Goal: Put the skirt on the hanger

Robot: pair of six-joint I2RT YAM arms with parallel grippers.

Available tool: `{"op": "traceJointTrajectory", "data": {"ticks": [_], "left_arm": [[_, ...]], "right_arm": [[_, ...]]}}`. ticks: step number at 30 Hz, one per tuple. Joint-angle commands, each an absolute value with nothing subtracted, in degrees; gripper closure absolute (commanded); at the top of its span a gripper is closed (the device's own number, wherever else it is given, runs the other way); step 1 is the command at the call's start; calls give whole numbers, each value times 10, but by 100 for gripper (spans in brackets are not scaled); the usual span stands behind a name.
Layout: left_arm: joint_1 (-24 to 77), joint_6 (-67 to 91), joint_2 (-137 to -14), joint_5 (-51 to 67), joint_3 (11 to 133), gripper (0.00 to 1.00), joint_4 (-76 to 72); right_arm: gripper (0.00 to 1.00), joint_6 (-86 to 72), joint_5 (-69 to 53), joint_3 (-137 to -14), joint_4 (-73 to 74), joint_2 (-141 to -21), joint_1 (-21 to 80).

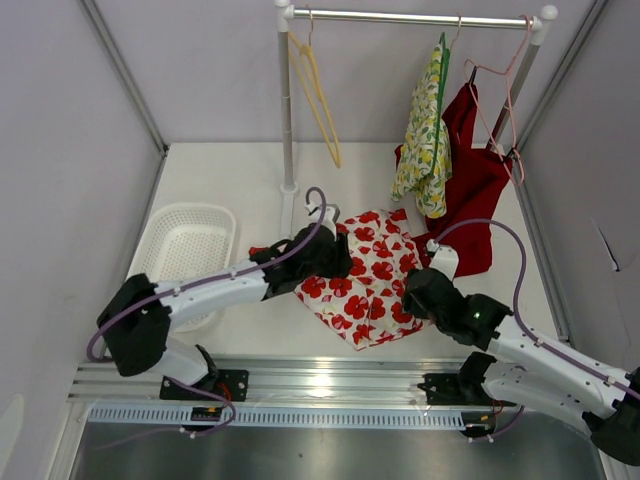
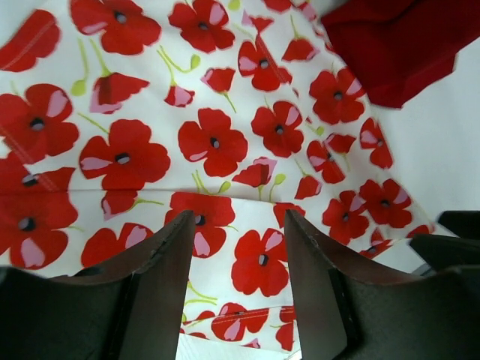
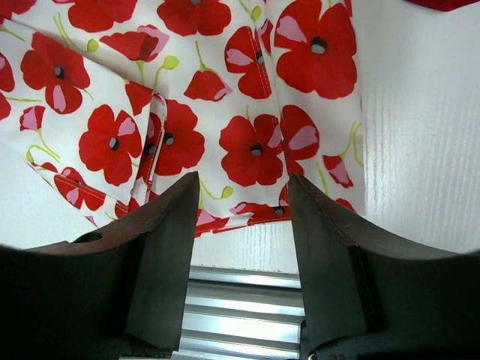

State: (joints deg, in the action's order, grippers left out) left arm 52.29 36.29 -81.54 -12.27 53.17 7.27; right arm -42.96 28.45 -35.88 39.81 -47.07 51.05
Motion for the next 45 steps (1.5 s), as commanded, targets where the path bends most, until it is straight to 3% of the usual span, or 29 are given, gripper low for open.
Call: {"op": "traceJointTrajectory", "data": {"ticks": [1,5,14,20,30,38,45], "left_arm": [[536,320,-874,-116,588,44,96],[545,303,-966,-84,667,47,98],[555,313,-1057,-26,687,55,76],[555,323,-1048,11,644,66,56],[555,324,-956,7,554,100,91],[555,353,-837,-29,491,100,163],[555,423,-703,-38,365,100,172]], "right_arm": [[43,-446,320,-377,408,-441,512],[53,-439,295,-375,383,-484,493],[53,-394,222,-337,275,-570,404],[53,-382,189,-320,228,-627,382],[53,-372,169,-303,195,-664,352],[52,-371,158,-308,188,-682,338],[51,-367,148,-316,186,-693,330]]}}
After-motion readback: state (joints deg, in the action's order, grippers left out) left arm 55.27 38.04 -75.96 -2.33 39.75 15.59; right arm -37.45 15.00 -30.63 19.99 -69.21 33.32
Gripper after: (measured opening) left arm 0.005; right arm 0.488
